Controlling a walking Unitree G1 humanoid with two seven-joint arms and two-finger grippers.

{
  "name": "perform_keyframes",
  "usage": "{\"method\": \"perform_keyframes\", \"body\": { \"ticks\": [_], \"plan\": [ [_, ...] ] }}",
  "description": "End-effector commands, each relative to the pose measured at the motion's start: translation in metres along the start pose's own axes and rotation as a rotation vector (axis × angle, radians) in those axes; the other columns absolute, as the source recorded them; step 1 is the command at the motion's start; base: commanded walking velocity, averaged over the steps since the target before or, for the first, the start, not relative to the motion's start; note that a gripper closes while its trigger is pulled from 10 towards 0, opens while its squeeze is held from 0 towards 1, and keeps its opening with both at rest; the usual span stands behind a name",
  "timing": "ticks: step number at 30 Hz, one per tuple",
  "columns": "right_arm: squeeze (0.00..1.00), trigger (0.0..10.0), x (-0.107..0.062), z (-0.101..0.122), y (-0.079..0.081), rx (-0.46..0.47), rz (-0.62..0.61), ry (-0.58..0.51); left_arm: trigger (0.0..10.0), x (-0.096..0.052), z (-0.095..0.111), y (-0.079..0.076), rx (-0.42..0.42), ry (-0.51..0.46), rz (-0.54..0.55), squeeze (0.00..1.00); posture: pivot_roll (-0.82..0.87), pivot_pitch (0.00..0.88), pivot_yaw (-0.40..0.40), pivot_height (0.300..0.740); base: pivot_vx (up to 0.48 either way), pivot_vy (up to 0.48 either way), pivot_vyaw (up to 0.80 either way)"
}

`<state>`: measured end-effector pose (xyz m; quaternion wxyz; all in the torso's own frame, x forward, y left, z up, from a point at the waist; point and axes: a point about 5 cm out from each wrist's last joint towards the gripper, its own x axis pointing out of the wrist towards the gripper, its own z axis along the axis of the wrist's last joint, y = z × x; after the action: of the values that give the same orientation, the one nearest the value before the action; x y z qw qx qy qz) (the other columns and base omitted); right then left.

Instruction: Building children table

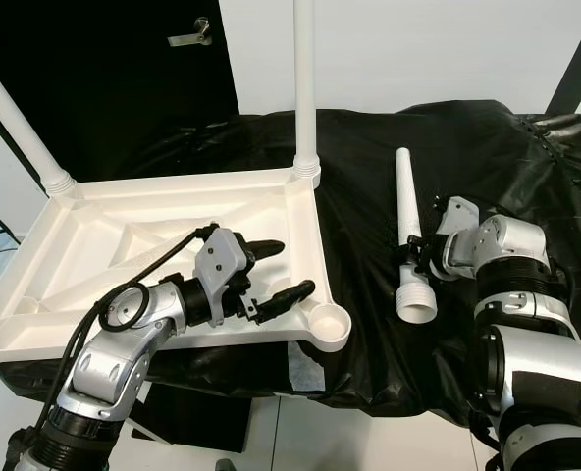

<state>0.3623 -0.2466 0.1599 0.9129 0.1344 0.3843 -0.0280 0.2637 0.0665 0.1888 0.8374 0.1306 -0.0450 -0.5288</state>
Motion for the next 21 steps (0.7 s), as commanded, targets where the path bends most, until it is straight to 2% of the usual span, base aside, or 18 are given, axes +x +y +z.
{"method": "perform_keyframes", "body": {
  "ticks": [1, 4, 5, 6, 7, 8, 9, 11, 13, 15, 16, 17, 20, 21],
  "plan": [
    [0.00, 0.0, 0.000, 0.001, -0.001, -0.020, -0.015, 0.010, 10.0, 0.000, 0.001, 0.004, 0.011, 0.004, 0.051, 0.00, -0.03, 0.000, 0.022, 0.740, 0.000, 0.000, 0.00],
    [0.00, 0.0, -0.002, 0.004, 0.000, -0.033, -0.015, -0.006, 10.0, -0.001, 0.002, 0.005, 0.012, 0.003, 0.056, 0.00, -0.03, 0.000, 0.021, 0.740, 0.000, 0.000, 0.00],
    [0.00, 0.0, -0.005, 0.013, 0.004, -0.045, 0.016, -0.112, 10.0, -0.001, 0.002, 0.006, 0.009, 0.002, 0.072, 0.00, -0.03, 0.000, 0.014, 0.740, 0.000, 0.000, 0.00],
    [0.00, 3.3, -0.010, 0.021, 0.009, -0.042, 0.069, -0.227, 10.0, -0.002, 0.003, 0.008, 0.005, -0.001, 0.085, 0.00, -0.02, 0.000, 0.015, 0.740, 0.000, 0.000, 0.00],
    [0.00, 3.3, -0.010, 0.021, 0.009, -0.042, 0.069, -0.227, 10.0, -0.002, 0.003, 0.008, 0.005, -0.001, 0.085, 0.00, -0.02, 0.000, 0.015, 0.740, 0.000, 0.000, 0.00],
    [0.00, 10.0, -0.015, 0.028, 0.014, -0.044, 0.114, -0.346, 10.0, -0.003, 0.003, 0.010, -0.010, -0.004, 0.100, 0.00, -0.03, 0.000, 0.017, 0.740, 0.000, 0.000, 0.00],
    [0.00, 10.0, -0.020, 0.031, 0.018, -0.003, 0.160, -0.433, 10.0, -0.003, 0.003, 0.012, -0.028, -0.007, 0.111, 0.00, -0.03, 0.000, 0.019, 0.740, 0.000, 0.000, 0.00],
    [0.00, 10.0, -0.025, 0.032, 0.024, 0.035, 0.207, -0.535, 10.0, -0.003, 0.004, 0.015, -0.052, -0.014, 0.121, 0.00, -0.03, 0.000, 0.027, 0.740, 0.000, 0.000, 0.00],
    [0.00, 10.0, -0.026, 0.030, 0.028, 0.038, 0.229, -0.572, 10.0, -0.002, 0.005, 0.017, -0.056, -0.020, 0.125, 0.00, -0.03, 0.000, 0.030, 0.740, 0.000, 0.000, 0.00],
    [0.00, 10.0, -0.031, 0.028, 0.037, -0.006, 0.256, -0.672, 10.0, 0.000, 0.008, 0.021, -0.061, -0.037, 0.133, 0.00, -0.04, 0.000, 0.037, 0.740, 0.000, 0.000, 0.00],
    [0.00, 10.0, -0.031, 0.028, 0.037, -0.006, 0.256, -0.672, 10.0, 0.000, 0.008, 0.021, -0.061, -0.037, 0.133, 0.00, -0.04, 0.000, 0.037, 0.740, 0.000, 0.000, 0.00],
    [0.00, 10.0, -0.034, 0.028, 0.041, -0.034, 0.262, -0.720, 10.0, 0.001, 0.010, 0.023, -0.064, -0.045, 0.135, 0.00, -0.04, 0.000, 0.037, 0.740, 0.000, 0.000, 0.00],
    [0.00, 10.0, -0.046, 0.029, 0.056, -0.098, 0.280, -0.893, 10.0, 0.005, 0.013, 0.037, -0.094, -0.060, 0.173, 0.00, -0.05, 0.000, 0.044, 0.740, 0.000, 0.000, 0.00],
    [0.00, 10.0, -0.046, 0.029, 0.056, -0.098, 0.280, -0.893, 10.0, 0.005, 0.013, 0.037, -0.094, -0.060, 0.173, 0.00, -0.05, 0.000, 0.044, 0.740, 0.000, 0.000, 0.00]
  ]
}}
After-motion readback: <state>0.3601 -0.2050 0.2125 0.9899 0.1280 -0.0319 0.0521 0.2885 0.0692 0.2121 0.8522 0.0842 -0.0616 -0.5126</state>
